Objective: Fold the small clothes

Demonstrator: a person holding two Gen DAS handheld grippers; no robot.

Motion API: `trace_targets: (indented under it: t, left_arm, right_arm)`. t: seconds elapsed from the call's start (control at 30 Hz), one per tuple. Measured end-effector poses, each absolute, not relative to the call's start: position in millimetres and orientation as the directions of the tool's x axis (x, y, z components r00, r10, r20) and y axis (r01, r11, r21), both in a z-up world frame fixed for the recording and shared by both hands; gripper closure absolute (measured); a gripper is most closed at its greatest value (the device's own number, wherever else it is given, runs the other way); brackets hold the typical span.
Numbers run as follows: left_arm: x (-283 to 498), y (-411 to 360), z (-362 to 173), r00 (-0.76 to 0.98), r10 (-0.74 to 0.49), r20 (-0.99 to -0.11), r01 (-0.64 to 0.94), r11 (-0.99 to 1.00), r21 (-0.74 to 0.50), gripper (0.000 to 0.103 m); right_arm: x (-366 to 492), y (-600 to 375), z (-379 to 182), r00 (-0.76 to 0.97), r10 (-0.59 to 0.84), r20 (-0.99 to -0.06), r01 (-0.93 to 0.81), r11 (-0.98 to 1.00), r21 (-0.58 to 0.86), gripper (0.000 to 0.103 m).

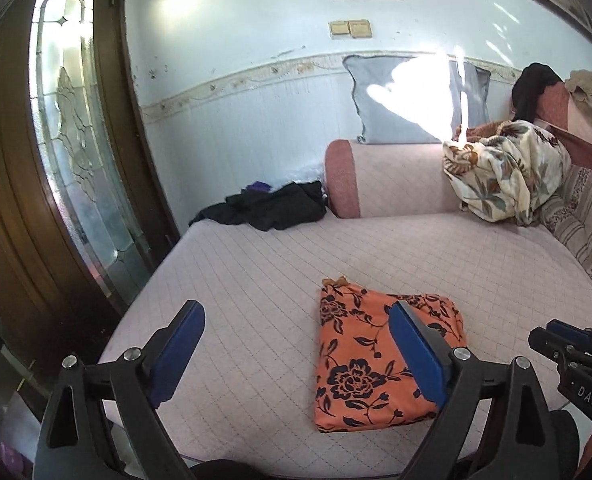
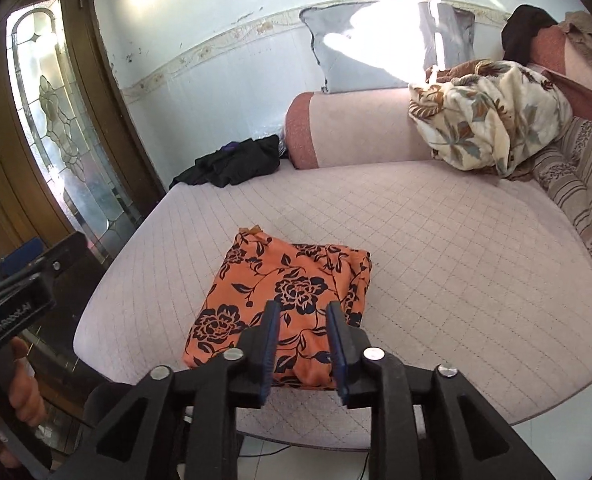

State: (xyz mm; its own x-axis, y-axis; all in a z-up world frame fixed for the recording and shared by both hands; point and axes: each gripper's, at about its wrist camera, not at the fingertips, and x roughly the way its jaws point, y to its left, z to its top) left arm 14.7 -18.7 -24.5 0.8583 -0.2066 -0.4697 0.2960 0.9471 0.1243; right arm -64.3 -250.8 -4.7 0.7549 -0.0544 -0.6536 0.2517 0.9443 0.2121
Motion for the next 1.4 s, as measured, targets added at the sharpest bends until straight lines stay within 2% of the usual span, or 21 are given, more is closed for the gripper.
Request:
trace_targets:
  t: [0.1,0.2,0.5,1.4]
  left_arm:
    - [6,-14,-14,0.887,-0.157,-0.433,0.243,0.958,0.150,0.000]
    - [-2,-7,-5,0.908,-0.144,-0.394,0.219,0.964,0.153,0.000]
    - [-6,0,4,0.907,-0.156,-0.391,0.222,0.966,0.131,0.000]
    - [12,18,-4,0.887,-0.139,-0.441,0.189,0.979,0.073,0.000]
  right_arm:
    - [-70,-247,4,0.774,-0.083,-0.628,0.256,0.948,0.190,0.028]
    - [-73,-245,11,0.785,-0.126,-0.607,0.286,0.943,0.174,0.028]
    - [-73,-238,23,0.782,-0.173,-0.599,0.308,0.943,0.130,0.028]
    - [-63,-223,23,0.782,-0.174,-0.599,0.310,0.942,0.131,0.028]
